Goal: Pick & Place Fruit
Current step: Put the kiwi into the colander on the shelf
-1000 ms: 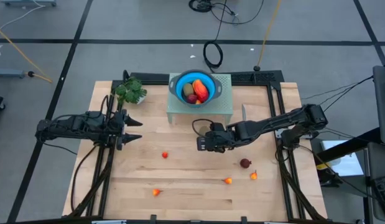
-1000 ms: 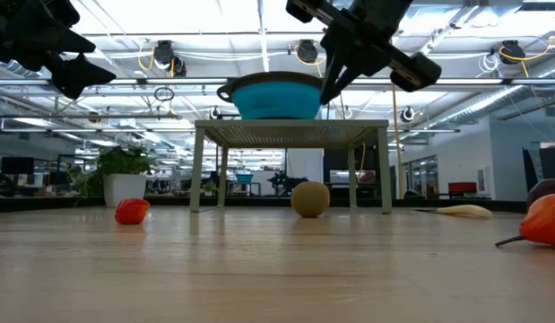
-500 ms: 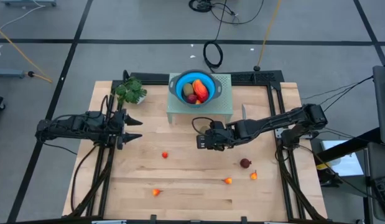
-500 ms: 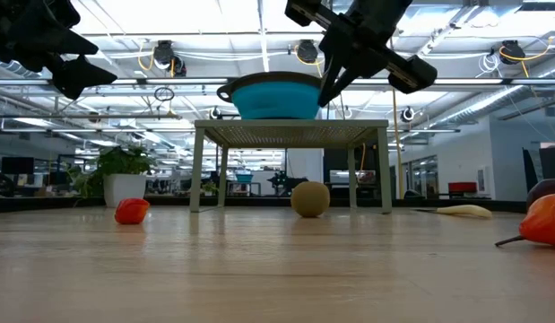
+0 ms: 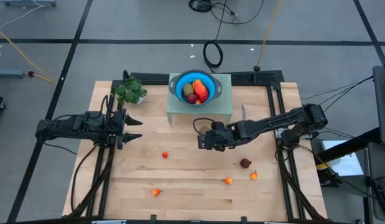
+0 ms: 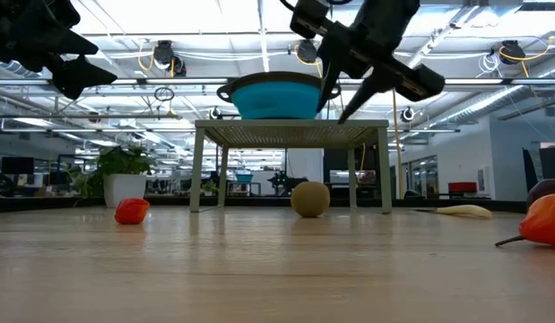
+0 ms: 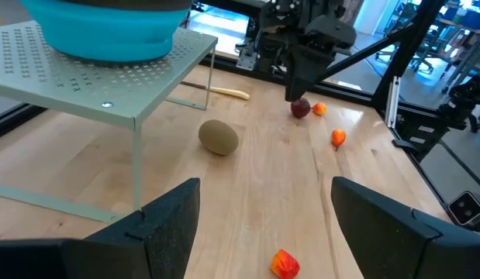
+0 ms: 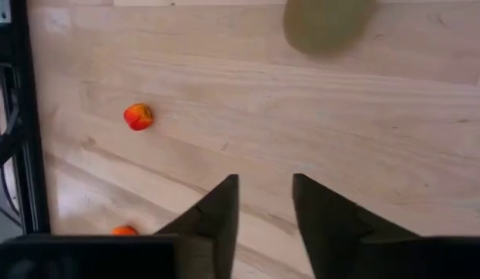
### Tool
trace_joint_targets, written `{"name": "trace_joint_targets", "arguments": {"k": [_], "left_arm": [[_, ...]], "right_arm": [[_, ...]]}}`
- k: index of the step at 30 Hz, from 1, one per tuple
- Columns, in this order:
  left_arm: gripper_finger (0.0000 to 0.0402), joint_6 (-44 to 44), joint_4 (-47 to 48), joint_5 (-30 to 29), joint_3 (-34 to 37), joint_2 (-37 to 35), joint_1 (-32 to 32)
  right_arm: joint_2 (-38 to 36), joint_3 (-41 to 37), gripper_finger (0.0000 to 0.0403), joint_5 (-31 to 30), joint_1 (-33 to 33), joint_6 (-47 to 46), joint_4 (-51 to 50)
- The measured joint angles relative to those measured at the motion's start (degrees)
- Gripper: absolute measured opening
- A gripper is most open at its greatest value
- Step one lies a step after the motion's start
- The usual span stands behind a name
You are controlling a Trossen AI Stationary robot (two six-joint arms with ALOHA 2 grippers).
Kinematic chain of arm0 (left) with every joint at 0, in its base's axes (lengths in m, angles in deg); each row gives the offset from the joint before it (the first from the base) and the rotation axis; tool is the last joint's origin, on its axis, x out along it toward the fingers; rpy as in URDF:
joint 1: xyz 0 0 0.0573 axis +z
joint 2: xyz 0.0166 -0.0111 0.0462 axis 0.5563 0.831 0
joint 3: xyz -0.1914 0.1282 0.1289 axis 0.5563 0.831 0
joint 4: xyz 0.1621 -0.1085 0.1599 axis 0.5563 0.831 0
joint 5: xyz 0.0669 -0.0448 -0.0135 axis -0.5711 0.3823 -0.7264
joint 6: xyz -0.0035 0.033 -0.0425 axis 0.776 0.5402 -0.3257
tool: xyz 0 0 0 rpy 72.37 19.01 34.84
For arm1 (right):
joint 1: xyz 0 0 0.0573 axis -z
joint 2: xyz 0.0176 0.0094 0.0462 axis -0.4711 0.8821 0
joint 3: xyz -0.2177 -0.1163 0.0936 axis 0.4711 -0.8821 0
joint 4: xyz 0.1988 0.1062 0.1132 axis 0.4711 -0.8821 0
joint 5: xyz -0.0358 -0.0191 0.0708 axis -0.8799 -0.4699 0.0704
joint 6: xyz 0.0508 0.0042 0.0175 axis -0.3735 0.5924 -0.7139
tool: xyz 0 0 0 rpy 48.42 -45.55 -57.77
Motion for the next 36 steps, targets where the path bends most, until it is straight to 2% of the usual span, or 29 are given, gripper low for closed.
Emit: {"name": "trace_joint_targets", "arguments": {"k": [3,8,13,18,30,36], "left_arm": [[0.0292,-0.22,0.0,0.0,0.0,0.0,-0.01],[0.0292,-0.68,0.0,0.02,0.0,0.02,0.0],[0.0292,-0.66,0.02,0.02,0.0,0.01,-0.01],[0.0292,-0.66,0.02,0.02,0.0,0.01,-0.01],[0.0292,-0.66,0.03,0.07,0.0,0.01,0.0],[0.0292,-0.7,0.04,0.07,0.0,0.01,0.0]], "right_arm": [[0.0,-1.77,0.0156,-0.36,0.0,-0.26,2.98],[0.0,-6.33,0.0215,-3.69,0.02,-2.42,13.44],[0.0,-11.03,0.025,-4.2,0.28,-4.62,21.39],[0.0,-13.54,0.0251,-4.28,0.28,-5.07,23.93],[0.0,-13.76,0.024,-4.24,0.26,-5.74,27.49],[0.0,-13.76,0.0242,-7.99,0.28,-5.51,29.99]]}}
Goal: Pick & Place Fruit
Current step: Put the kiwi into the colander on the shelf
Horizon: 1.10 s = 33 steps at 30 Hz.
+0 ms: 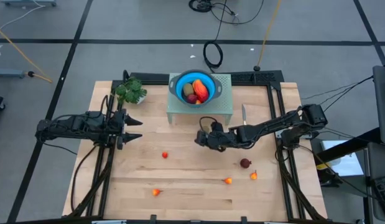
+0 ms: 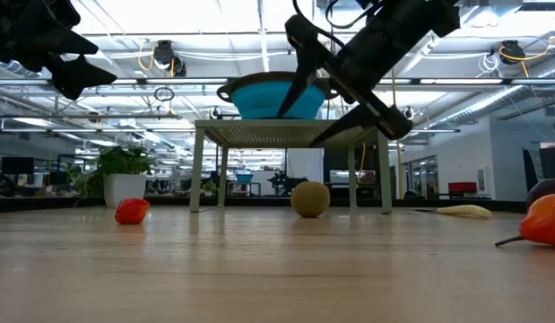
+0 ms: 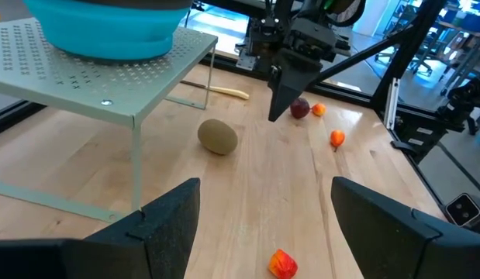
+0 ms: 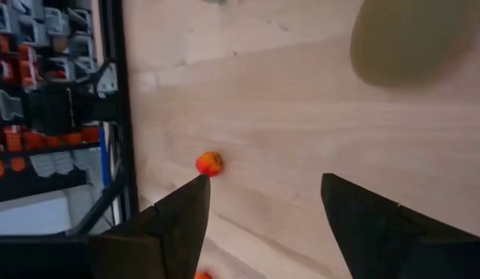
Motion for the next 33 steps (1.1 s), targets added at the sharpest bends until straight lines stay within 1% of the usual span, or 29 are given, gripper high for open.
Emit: {"name": "trace_joint_targets", "arguments": {"k": [3,11,13,15,19,21,25,28,33], "left_arm": [[0.0292,-0.04,-0.02,0.0,0.0,0.01,-0.02],[0.0292,-0.1,-0.02,0.0,0.0,0.01,-0.01],[0.0292,-0.14,-0.02,-0.01,0.0,-0.01,0.0],[0.0292,-0.15,-0.02,-0.01,0.0,0.0,-0.01],[0.0292,-0.11,-0.02,-0.02,0.0,-0.01,0.0],[0.0292,0.0,-0.02,-0.02,0.0,-0.01,0.0],[0.0292,0.02,-0.02,-0.02,0.0,0.01,-0.01],[0.0292,0.04,-0.02,-0.02,-0.01,0.01,-0.01],[0.0292,0.04,-0.02,-0.02,0.0,-0.01,0.0]], "right_arm": [[0.0,0.0,0.0242,-1.28,-0.02,1.23,0.0],[0.0,0.77,0.0242,-7.04,-1.0,1.07,-1.51],[0.0,2.45,0.0242,-8.46,-1.23,1.17,-4.64],[0.0,4.83,0.0242,-9.92,-1.47,0.98,-10.11],[0.0,10.92,0.024,-9.86,-1.55,-1.01,-23.36],[0.07,13.19,0.024,-9.97,-1.55,-2.1,-27.67],[2.15,15.87,0.024,-9.74,-1.55,-3.62,-30.43],[5.09,17.84,0.024,-9.7,-1.51,-5.08,-30.82],[9.31,20.58,0.024,-9.32,-1.04,-7.88,-35.49]]}}
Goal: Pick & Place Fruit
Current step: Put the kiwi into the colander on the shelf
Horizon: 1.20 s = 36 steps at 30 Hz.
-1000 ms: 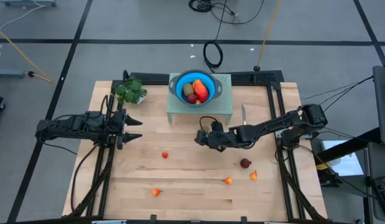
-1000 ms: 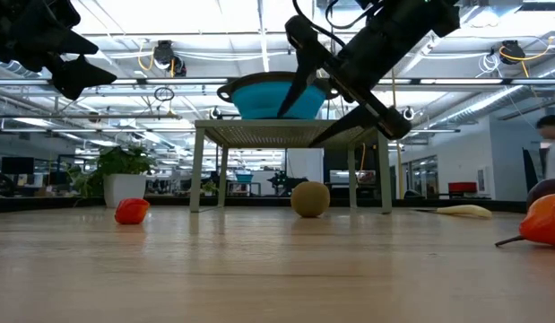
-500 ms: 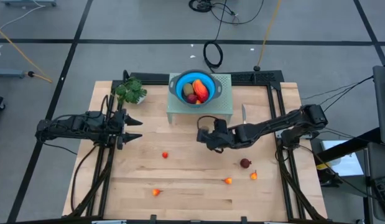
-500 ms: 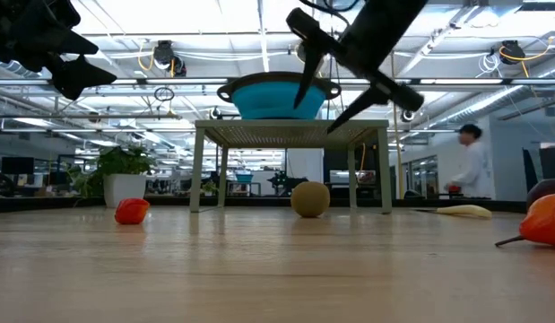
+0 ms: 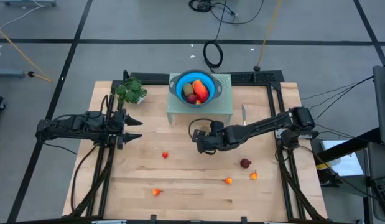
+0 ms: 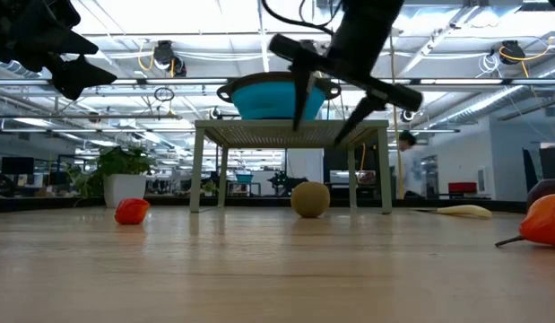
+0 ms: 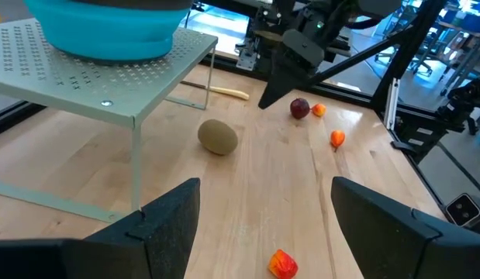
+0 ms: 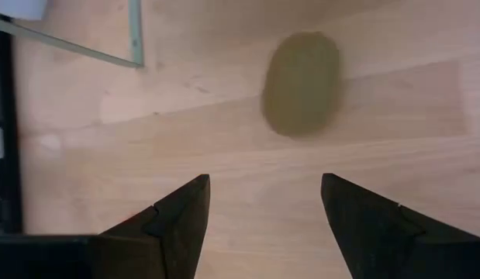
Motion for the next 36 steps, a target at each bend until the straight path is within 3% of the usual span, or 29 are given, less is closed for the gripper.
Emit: {"name": "trace_joint_targets", "arguments": {"k": [36], "left_arm": [[0.0292,0.16,-0.02,-0.01,-0.02,0.04,-0.02]], "right_arm": [[5.43,0.51,0.024,-1.29,4.45,1.74,-2.83]]}}
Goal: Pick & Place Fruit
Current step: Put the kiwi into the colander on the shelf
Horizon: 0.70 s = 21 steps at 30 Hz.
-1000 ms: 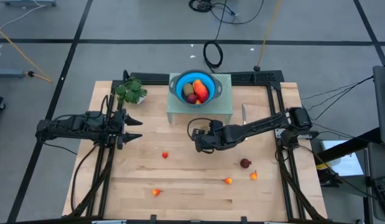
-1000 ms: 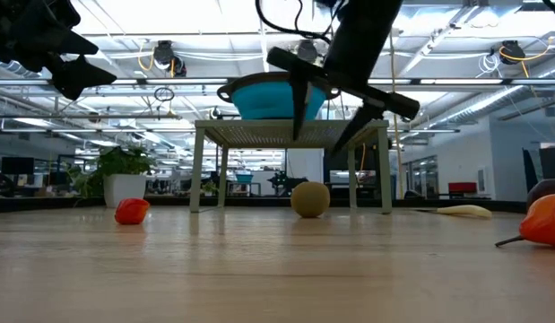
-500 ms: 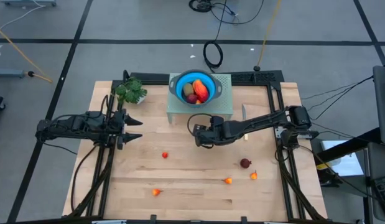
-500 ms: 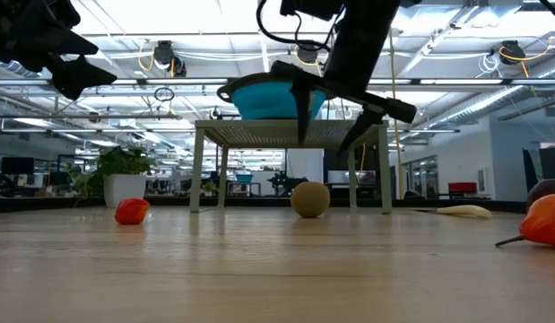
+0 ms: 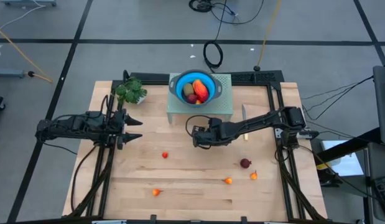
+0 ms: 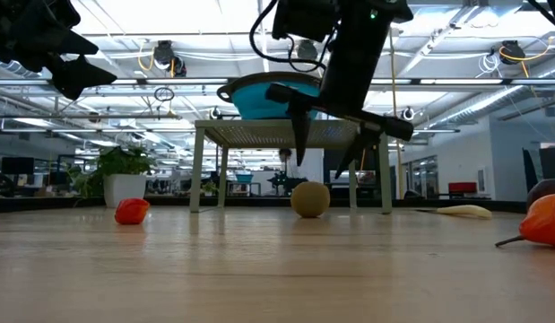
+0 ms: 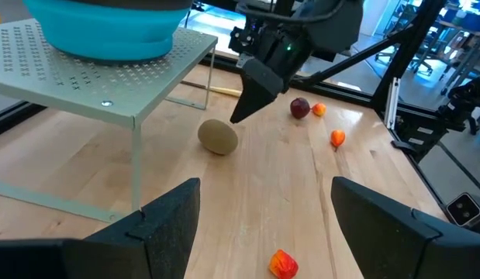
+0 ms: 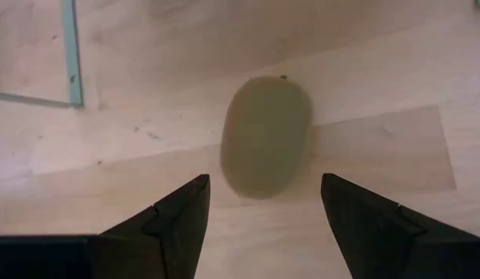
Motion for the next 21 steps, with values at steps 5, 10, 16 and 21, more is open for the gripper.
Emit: {"name": "trace_joint_targets", "arguments": {"k": [5,10,16,21], "left_arm": [[0.0292,0.06,0.0,-0.01,0.0,0.0,0.02],[0.0292,0.09,-0.01,-0.01,0.0,0.0,0.0],[0.0292,0.12,-0.02,-0.01,0.0,0.0,0.02],[0.0292,0.62,-0.02,-0.01,0.0,0.0,0.01]], "right_arm": [[0.07,0.0,0.024,-0.73,0.62,0.88,-0.19],[0.89,0.0,0.024,-0.68,1.41,1.79,-0.33],[0.84,0.0,0.024,-0.77,1.91,2.54,-0.12],[0.83,0.0,0.024,-0.48,2.49,3.71,0.27]]}}
